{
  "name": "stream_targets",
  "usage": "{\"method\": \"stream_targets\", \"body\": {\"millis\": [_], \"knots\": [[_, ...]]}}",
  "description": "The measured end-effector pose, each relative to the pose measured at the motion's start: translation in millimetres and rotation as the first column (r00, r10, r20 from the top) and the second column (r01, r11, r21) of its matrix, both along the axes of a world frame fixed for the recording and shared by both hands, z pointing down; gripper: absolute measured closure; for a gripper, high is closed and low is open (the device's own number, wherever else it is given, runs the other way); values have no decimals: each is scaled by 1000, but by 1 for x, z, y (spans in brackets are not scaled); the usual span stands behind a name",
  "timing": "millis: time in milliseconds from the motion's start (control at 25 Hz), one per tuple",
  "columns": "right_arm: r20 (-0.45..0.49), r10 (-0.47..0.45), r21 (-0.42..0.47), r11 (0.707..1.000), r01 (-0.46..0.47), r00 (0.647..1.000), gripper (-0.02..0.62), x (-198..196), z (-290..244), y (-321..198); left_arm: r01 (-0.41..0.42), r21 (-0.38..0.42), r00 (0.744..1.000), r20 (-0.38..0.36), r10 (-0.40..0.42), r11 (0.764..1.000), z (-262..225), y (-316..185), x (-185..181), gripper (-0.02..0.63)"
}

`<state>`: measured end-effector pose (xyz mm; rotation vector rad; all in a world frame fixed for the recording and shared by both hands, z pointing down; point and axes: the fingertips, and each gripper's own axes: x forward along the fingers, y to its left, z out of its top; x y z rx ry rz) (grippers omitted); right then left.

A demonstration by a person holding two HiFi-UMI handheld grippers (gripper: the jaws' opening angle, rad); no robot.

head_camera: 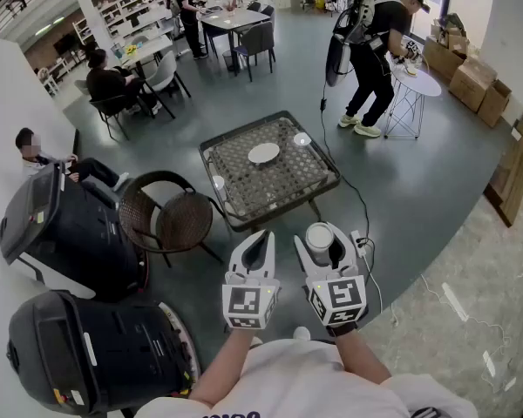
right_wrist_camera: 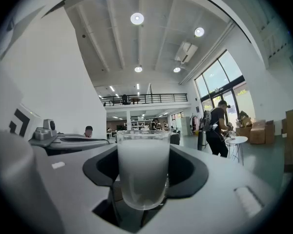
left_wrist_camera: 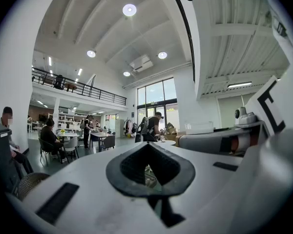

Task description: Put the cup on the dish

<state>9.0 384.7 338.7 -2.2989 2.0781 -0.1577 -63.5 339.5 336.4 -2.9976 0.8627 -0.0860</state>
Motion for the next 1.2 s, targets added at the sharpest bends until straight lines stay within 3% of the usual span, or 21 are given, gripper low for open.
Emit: {"method": "stream_targets", "body": {"millis": [240,640,960,1200], "knots": [[-11,34,24,999,-34,999,344,34,-1,16,-7,35,1000,20,7,999,-3,21,20,603],[82,0,19,1000,-2,997,344,44,19,4,16,0,998,64,-16,1000,13,14,32,603],[83,-1,13,1000,0,997,344,49,24,-40,23,-14,999,30,-22,1000,21,-38,39,603],[42,9,34,999,-10,999,344,71,8,-122,26,4,999,-34,-26,1000,6,-125,59,603]]}}
